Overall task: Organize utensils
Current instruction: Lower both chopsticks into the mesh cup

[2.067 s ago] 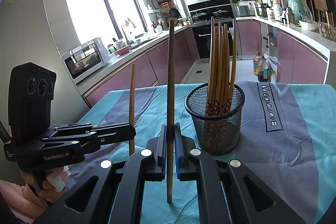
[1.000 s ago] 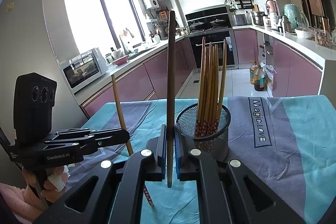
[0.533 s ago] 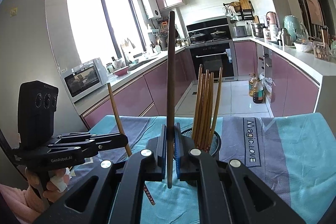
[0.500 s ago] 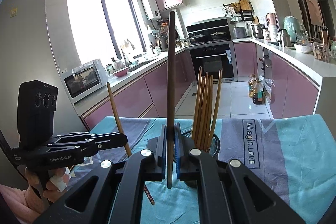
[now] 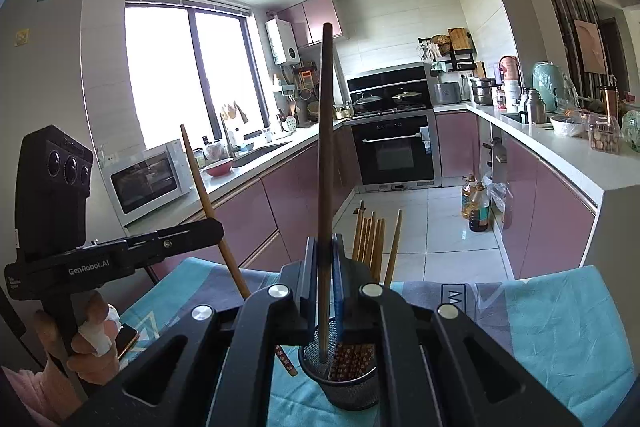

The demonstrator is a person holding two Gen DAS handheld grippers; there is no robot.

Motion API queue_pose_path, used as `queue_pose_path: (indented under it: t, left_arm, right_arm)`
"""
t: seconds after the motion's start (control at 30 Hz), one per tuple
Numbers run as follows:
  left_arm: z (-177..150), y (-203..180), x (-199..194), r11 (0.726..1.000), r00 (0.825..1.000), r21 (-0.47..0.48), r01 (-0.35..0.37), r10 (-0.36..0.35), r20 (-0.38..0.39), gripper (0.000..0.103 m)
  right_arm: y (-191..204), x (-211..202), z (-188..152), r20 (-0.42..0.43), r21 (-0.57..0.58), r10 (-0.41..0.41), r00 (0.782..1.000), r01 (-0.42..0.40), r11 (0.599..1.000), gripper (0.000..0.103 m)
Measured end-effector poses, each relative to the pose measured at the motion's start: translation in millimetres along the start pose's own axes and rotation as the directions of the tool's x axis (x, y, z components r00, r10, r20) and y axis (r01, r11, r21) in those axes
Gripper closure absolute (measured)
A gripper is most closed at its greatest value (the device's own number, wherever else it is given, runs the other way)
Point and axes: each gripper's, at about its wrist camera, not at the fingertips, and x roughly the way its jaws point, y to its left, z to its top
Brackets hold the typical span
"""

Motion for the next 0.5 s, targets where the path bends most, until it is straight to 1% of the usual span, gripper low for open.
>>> queue_pose_path:
  t: [0.1, 0.23, 0.33, 0.5]
  left_arm:
    - [3, -1, 5, 1.0, 1.0, 0.009, -0.006, 0.006, 0.007, 0.095]
    - [-3, -3, 22, 0.999, 0.999, 0.024, -0.027, 0.028, -0.022, 0.095]
    - [-9, -3, 38, 0.998, 0.997, 0.047, -0.031, 0.034, -0.075, 0.095]
    - [-25, -5, 58, 0.995, 0.982, 0.098, -0.033, 0.051, -0.18, 0.095]
  right_arm:
    - [-2, 13, -4, -0.026, -0.003, -0.018, 0.999, 0.018, 1.0, 0.097]
    - [-6, 31, -15, -0.079, -0.003, -0.032, 0.996, 0.032, 0.999, 0.097]
    - [-8, 45, -26, -0.128, -0.001, -0.035, 0.991, 0.036, 0.999, 0.097]
    - [-6, 62, -42, -0.203, 0.0, -0.031, 0.979, 0.031, 1.0, 0.097]
